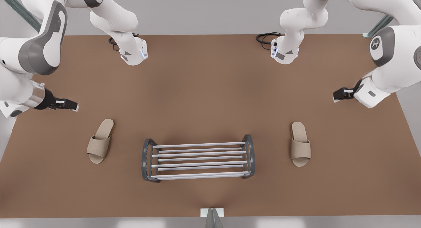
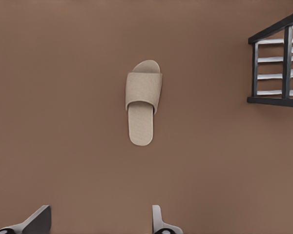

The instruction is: Place the right shoe on the shoe rack with the right arm, and place the left shoe on the shoe rack with the left arm

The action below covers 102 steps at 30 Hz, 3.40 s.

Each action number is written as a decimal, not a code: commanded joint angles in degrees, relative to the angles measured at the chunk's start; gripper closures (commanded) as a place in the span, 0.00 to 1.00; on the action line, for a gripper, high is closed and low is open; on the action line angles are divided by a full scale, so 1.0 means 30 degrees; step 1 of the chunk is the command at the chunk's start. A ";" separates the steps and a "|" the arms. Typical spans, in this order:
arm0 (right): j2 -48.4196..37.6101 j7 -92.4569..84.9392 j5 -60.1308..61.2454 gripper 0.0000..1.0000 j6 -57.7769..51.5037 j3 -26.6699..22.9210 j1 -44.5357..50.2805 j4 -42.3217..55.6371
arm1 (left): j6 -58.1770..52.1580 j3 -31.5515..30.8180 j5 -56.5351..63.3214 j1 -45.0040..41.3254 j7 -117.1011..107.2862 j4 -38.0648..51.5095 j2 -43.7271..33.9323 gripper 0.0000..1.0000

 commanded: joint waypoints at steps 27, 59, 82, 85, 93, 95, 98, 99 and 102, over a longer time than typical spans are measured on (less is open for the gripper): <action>-0.1505 0.8824 -3.4497 0.00 2.8237 0.0121 -0.1259 -2.0959 | 1.4393 0.1139 1.9270 -1.3098 -4.2974 -1.3747 0.4650 0.00; 0.1776 3.5254 -5.0436 0.00 2.2465 0.0297 -0.1757 -1.9407 | 2.8225 1.0252 4.1302 -1.2365 -6.1200 -1.3661 0.8136 0.00; 0.3534 3.5225 -5.1374 0.00 2.2495 0.0326 -0.2313 -1.7591 | 2.8167 1.0252 4.1508 -1.1779 -6.1171 -1.0847 0.9953 0.00; 0.3651 3.5225 -5.1374 0.00 2.2495 0.0297 -0.2343 -1.7415 | 2.8167 1.0252 4.1449 -1.1721 -6.1171 -1.0378 1.0159 0.00; 0.4032 3.5225 -5.1462 0.01 2.2495 0.0297 -0.2431 -1.7180 | 2.8284 1.0223 4.1420 -1.1575 -6.1112 -0.9734 1.0481 0.04; 0.4120 3.5254 -5.1462 0.01 2.2495 0.0297 -0.2460 -1.7180 | 2.8401 1.0223 4.1420 -1.1604 -6.1112 -0.9763 1.0364 0.19; 0.4179 3.5254 -5.1491 0.03 2.2495 0.0297 -0.2665 -1.7093 | 2.8489 1.0252 4.1420 -1.1604 -6.1083 -0.9938 0.9954 0.41; 0.4179 3.5254 -5.1666 0.10 2.2495 0.0326 -0.2665 -1.7063 | 2.8489 1.0252 4.1420 -1.1604 -6.1083 -0.9968 0.9924 0.49; 0.4179 3.5254 -5.1667 0.11 2.2495 0.0326 -0.2694 -1.7034 | 2.8841 1.0252 4.1449 -1.1604 -6.0966 -1.0027 0.9836 0.67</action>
